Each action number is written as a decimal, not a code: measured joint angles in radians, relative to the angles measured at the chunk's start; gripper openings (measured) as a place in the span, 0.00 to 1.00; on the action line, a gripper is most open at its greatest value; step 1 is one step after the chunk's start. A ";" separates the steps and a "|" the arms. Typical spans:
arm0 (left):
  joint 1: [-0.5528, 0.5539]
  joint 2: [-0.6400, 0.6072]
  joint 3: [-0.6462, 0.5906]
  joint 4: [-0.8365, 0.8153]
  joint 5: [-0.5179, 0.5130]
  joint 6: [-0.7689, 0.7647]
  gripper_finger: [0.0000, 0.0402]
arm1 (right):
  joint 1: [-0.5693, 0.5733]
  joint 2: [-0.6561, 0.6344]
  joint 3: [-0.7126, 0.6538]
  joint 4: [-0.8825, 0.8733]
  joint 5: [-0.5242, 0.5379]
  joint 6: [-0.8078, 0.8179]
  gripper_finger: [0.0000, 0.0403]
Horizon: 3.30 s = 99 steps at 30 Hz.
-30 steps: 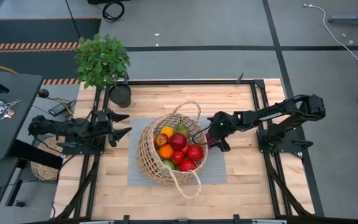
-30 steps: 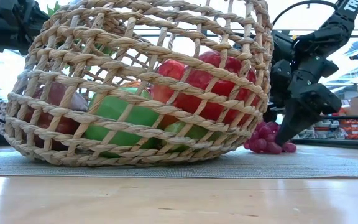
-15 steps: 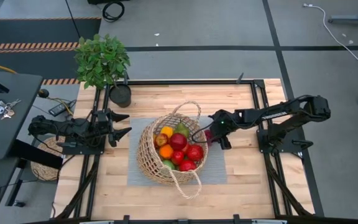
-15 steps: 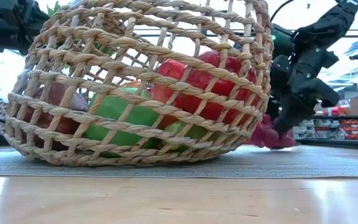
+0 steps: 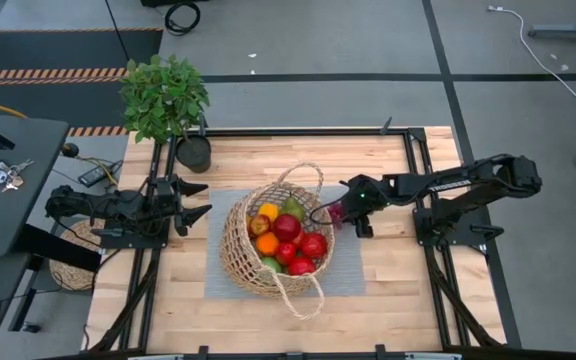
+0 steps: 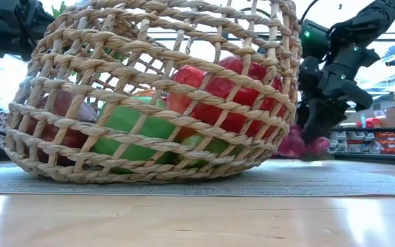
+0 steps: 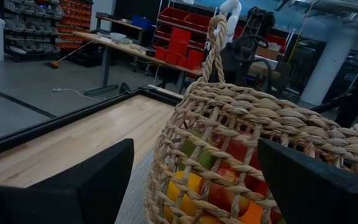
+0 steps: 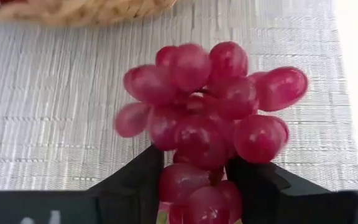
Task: Build produce basket
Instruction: Put the purple grapes into the brown basket, then return to Home Position
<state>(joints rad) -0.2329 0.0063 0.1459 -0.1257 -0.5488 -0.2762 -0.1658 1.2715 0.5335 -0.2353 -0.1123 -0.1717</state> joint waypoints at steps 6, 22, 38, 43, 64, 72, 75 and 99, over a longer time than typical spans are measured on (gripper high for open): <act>0.000 0.000 0.000 0.000 0.000 0.000 0.87 | 0.000 -0.094 0.053 -0.131 0.025 0.023 0.41; 0.000 0.000 0.000 0.000 0.000 0.001 0.87 | 0.000 -0.330 0.430 -0.362 -0.049 0.214 0.41; 0.000 0.000 0.000 0.000 0.000 0.000 0.87 | 0.140 -0.325 0.449 0.212 -0.130 0.310 0.41; 0.000 0.000 0.000 0.000 0.000 0.000 0.87 | 0.194 -0.237 0.449 0.293 -0.113 0.311 0.41; 0.000 0.000 0.000 0.000 0.000 0.000 0.87 | 0.299 0.191 0.448 0.306 -0.132 0.170 0.45; 0.000 0.000 0.000 0.000 0.000 0.000 0.87 | 0.281 0.187 0.448 0.295 -0.170 0.194 0.67; 0.000 0.000 0.000 0.000 0.000 0.000 0.87 | 0.280 0.145 0.448 0.270 -0.135 0.172 0.76; 0.000 0.000 0.000 0.000 0.000 0.000 0.87 | 0.282 -0.513 -0.071 0.289 0.225 0.249 0.76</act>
<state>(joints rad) -0.2329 0.0063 0.1459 -0.1258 -0.5488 -0.2760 0.1165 0.7583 0.4625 0.0537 0.1126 0.0769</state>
